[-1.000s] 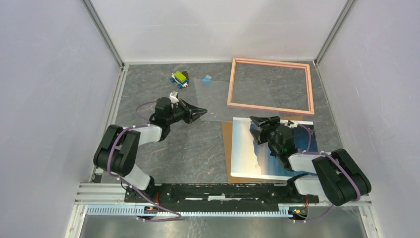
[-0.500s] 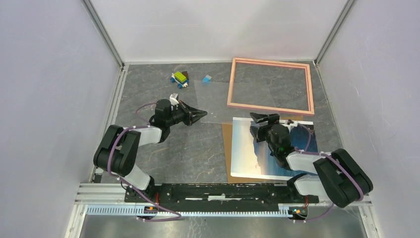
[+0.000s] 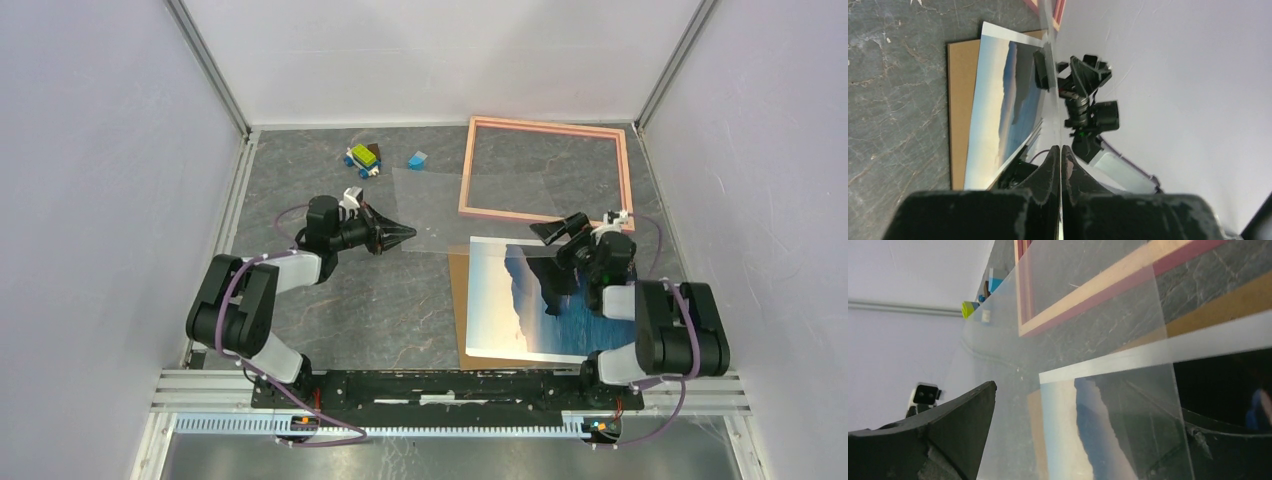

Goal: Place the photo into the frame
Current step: Pick up the photo frame item at the center of the board.

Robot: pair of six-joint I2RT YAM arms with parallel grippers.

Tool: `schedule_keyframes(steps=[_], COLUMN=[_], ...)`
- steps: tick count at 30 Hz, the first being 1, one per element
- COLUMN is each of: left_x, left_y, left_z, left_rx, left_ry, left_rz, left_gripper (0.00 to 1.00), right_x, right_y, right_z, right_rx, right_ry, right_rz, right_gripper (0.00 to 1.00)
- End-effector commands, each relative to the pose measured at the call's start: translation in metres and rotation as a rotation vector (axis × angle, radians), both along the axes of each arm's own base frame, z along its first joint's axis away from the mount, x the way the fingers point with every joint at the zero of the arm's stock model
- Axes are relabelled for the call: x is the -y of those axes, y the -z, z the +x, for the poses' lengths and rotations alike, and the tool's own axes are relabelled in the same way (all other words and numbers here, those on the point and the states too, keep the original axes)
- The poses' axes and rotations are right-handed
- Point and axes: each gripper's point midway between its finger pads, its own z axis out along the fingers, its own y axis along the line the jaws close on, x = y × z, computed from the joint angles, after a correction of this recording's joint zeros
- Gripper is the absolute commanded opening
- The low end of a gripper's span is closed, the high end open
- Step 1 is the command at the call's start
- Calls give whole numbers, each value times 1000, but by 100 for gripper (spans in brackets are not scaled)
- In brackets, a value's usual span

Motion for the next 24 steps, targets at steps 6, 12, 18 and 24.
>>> schedule_keyframes(steps=[6, 12, 18, 24], left_x=[1, 0, 1, -9], left_y=[-14, -15, -19, -7], left_z=[-20, -22, -21, -27], left_rx=[146, 158, 191, 226], left_ry=[195, 212, 240, 313], left_rz=[110, 122, 118, 278], left_gripper=[2, 2, 2, 2], right_x=[9, 20, 20, 16], right_y=[-5, 5, 7, 10], right_z=[16, 18, 25, 32], right_rx=[93, 68, 55, 44], right_ry=[-318, -350, -393, -474], right_rz=[-73, -44, -33, -9], right_gripper=[93, 90, 90, 82])
